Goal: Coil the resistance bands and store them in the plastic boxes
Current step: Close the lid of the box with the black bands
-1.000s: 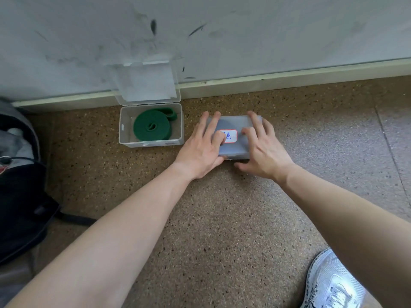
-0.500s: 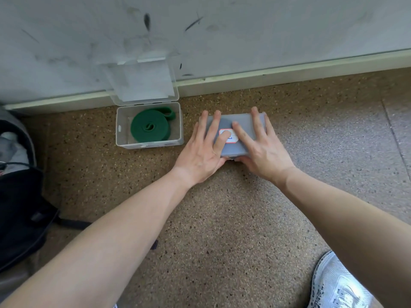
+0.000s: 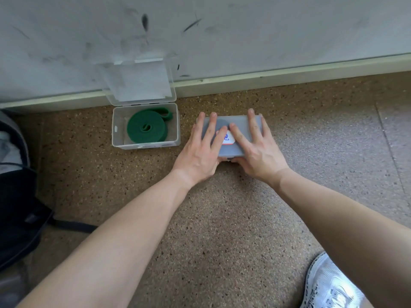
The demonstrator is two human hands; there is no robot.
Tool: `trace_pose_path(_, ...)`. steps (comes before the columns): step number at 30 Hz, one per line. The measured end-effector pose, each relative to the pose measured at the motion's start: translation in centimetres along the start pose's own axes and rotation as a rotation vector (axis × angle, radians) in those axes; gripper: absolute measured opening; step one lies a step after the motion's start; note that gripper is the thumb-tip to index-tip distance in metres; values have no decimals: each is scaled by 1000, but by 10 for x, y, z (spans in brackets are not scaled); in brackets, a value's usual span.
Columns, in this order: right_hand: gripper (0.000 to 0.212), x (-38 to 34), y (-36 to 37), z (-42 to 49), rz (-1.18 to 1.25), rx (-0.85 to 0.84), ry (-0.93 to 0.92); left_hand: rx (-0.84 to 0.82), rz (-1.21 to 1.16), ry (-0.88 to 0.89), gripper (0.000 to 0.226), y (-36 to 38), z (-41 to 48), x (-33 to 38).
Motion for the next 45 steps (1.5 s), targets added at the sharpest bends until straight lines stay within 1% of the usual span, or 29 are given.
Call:
trace_pose_path(3, 87, -2, -3, 1, -13, -36, 20, -42, -18, -55, 87, -3, 1, -2)
trace_pose_path(5, 89, -1, -4, 0, 5, -47, 43, -20, -65, -135, 89, -8, -3, -6)
trace_pose_path(7, 92, 0, -5, -1, 30, -58, 69, 33, -181, -303, 90, -14, -17, -13)
trace_pose_path(9, 96, 1, -6, -3, 48, -78, 85, 26, -329, -516, 85, -10, -37, -21)
trace_pose_path(11, 99, 0, -7, -5, 44, -104, 91, 9, -447, -620, 76, -5, -54, -24)
trace_pose_path(13, 99, 0, -10, -6, 20, -115, 95, 9, -553, -628, 73, -3, -61, -27)
trace_pose_path(15, 98, -1, -15, -8, -23, -110, 116, 1, -598, -628, 75, -2, -63, -30)
trace_pose_path(19, 90, -3, -21, -16, -32, -40, 179, -11, -732, -702, 77, -1, -62, -35)
trace_pose_path(23, 84, -8, -13, -30, 100, 42, 245, 22, -772, -749, 75, 1, -64, -40)
trace_pose_path(26, 87, -11, -7, -33, 249, 70, 242, 40, -746, -727, 72, 0, -66, -41)
trace_pose_path(31, 96, 5, -6, -41, 482, 87, 364, 95, -637, -665, 70, -10, -63, -44)
trace_pose_path(34, 89, 11, -11, -45, 517, 137, 342, 102, -572, -627, 68, -10, -62, -48)
trace_pose_path(37, 75, 16, -13, -51, 457, 141, 263, 126, -581, -605, 67, -12, -61, -48)
trace_pose_path(39, 69, 20, -12, -54, 411, 127, 200, 137, -610, -633, 66, -12, -62, -49)
trace_pose_path(42, 65, 28, -10, -54, 398, 128, 186, 128, -688, -664, 65, -7, -62, -56)
trace_pose_path(45, 65, 30, -12, -55, 468, 213, 205, 95, -726, -637, 64, -4, -58, -61)
Point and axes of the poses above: each hand's wrist, its own z-axis towards the middle knuckle, its own y-axis out of the palm, x = y × z, the point moved 10 cm from there along z, towards the middle knuckle, and after that the axes turned 7 degrees about -y, right-handed, at the moved point
